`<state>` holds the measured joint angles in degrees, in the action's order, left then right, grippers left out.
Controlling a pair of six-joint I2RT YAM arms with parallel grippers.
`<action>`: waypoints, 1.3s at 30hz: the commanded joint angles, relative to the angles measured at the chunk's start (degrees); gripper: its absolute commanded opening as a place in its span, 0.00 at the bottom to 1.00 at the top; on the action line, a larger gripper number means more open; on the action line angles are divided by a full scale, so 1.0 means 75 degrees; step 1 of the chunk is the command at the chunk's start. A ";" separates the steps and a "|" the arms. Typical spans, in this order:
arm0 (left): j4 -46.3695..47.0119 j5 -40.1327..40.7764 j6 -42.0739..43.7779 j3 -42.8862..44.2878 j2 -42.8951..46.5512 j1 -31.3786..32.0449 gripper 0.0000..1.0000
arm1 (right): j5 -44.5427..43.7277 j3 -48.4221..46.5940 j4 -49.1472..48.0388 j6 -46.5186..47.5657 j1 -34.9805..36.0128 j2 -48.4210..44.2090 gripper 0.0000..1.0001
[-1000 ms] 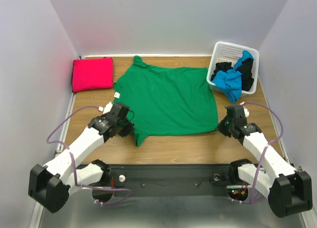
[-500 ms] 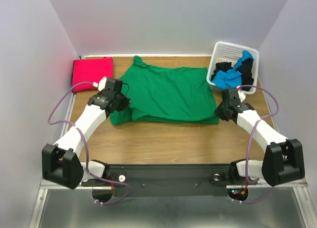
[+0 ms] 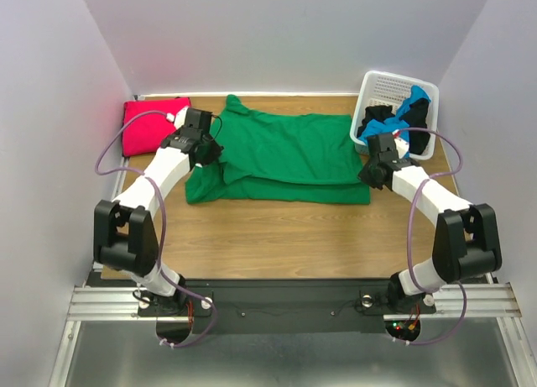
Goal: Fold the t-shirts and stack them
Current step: Fold the tshirt
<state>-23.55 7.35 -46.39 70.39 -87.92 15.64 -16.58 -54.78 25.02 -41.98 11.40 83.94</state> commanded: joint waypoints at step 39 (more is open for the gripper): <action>0.0864 -0.0662 0.2096 0.0348 -0.0458 -0.0316 0.99 | 0.1131 -0.0033 -0.0816 0.0792 0.0074 -0.0443 0.89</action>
<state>-21.04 5.37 -28.75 81.62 -102.04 13.58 -13.67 -58.28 21.28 -36.82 11.40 86.67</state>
